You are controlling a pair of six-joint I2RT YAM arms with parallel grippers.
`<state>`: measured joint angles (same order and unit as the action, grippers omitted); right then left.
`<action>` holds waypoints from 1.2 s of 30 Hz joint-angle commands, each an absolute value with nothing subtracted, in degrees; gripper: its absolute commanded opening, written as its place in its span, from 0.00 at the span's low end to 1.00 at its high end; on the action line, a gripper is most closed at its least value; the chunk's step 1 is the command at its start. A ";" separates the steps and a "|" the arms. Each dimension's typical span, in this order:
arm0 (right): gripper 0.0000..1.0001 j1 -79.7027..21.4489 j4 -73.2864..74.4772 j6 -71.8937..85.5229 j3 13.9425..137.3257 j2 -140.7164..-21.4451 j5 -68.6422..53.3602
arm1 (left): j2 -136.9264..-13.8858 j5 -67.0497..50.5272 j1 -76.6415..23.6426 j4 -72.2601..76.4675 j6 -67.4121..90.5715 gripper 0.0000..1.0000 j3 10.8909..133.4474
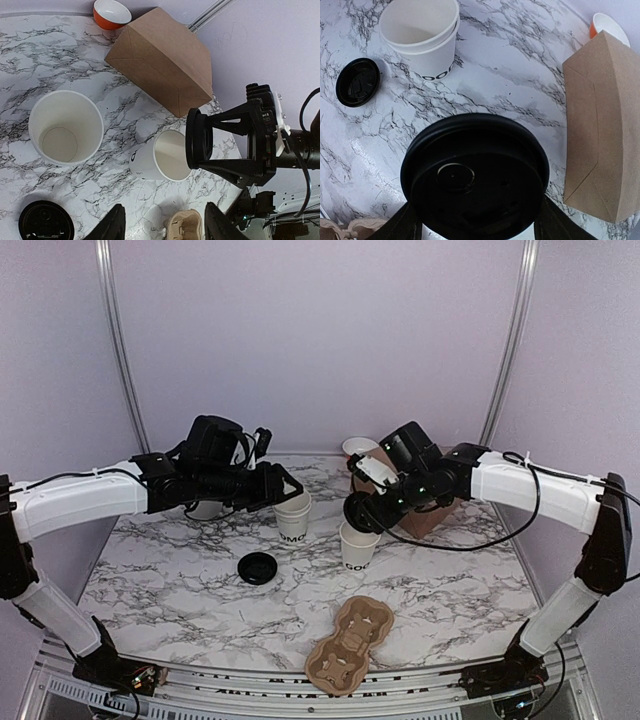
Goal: Pack the takeout coffee
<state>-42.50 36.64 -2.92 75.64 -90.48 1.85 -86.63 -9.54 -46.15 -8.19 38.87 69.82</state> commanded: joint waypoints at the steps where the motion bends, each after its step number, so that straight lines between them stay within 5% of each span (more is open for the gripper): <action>1: 0.67 -42.11 41.65 -2.22 79.61 -91.51 1.14 | -84.94 -8.66 -46.72 -8.88 37.59 0.54 68.77; 36: 0.67 -42.10 47.99 -2.94 86.99 -98.14 -0.97 | -85.95 -7.57 -48.43 -8.37 37.88 0.54 67.26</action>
<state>-42.50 47.22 -2.98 82.91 -97.54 -0.62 -86.46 -7.94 -48.10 -8.23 38.30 67.83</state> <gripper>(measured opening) 0.696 0.543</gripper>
